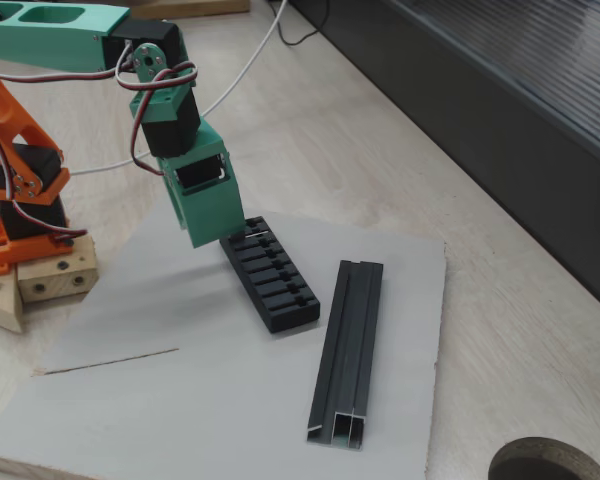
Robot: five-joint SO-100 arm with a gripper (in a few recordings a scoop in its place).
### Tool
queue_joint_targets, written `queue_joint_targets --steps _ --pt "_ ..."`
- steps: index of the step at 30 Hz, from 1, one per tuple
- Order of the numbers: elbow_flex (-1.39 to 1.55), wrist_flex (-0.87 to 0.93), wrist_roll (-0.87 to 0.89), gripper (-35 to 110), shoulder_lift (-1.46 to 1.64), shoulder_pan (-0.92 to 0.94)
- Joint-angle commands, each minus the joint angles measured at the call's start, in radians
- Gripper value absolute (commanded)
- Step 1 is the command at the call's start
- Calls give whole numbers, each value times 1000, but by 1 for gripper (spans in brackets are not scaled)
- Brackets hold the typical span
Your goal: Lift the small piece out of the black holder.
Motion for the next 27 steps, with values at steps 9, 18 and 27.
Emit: queue_joint_targets --steps 9,18,27 --pt "-6 -9 156 32 8 -140" --pt "-6 -12 156 32 -2 -132" --pt "-11 -12 156 32 -81 -133"
